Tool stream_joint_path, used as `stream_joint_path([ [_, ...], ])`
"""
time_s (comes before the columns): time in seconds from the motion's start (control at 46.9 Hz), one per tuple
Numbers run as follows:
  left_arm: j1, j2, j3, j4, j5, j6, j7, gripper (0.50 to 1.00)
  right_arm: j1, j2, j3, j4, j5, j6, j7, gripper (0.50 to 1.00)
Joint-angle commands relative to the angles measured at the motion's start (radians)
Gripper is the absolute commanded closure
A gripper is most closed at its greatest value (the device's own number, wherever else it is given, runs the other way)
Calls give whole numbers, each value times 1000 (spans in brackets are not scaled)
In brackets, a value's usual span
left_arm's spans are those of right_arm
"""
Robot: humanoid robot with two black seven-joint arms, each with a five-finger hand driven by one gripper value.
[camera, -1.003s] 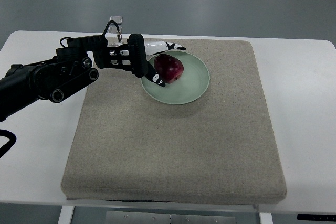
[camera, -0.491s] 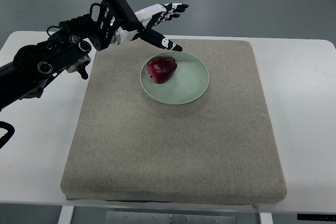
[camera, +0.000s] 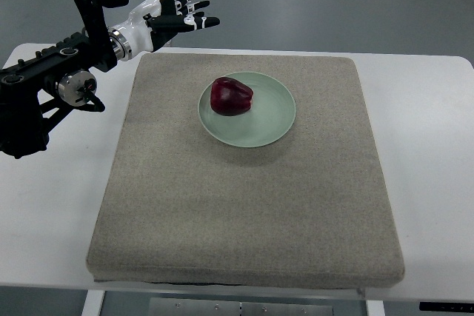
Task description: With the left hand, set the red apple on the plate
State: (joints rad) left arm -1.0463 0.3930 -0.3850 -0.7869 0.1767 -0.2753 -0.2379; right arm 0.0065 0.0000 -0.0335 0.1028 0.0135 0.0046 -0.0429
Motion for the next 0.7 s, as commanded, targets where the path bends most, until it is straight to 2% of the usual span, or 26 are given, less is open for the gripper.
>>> stream_joint_path([
  [0.0,20,21,-23,3,-97,-59,6,501,0,0,0,0,0,0,0,570],
  [0.107,45,32,-61,1,-221,-113,61,501,0,0,1,0,0,0,0,568],
  [0.256,83,41,-115,24,-342,-147,163,501,0,0,0,0,0,0,0,570],
  [0.427,123,43,-164,29,-358,-174,180,501,0,0,0,0,0,0,0,568],
  [0.683,164,44,-179,29,-359,-171,204,501,0,0,0,0,0,2,0,568],
])
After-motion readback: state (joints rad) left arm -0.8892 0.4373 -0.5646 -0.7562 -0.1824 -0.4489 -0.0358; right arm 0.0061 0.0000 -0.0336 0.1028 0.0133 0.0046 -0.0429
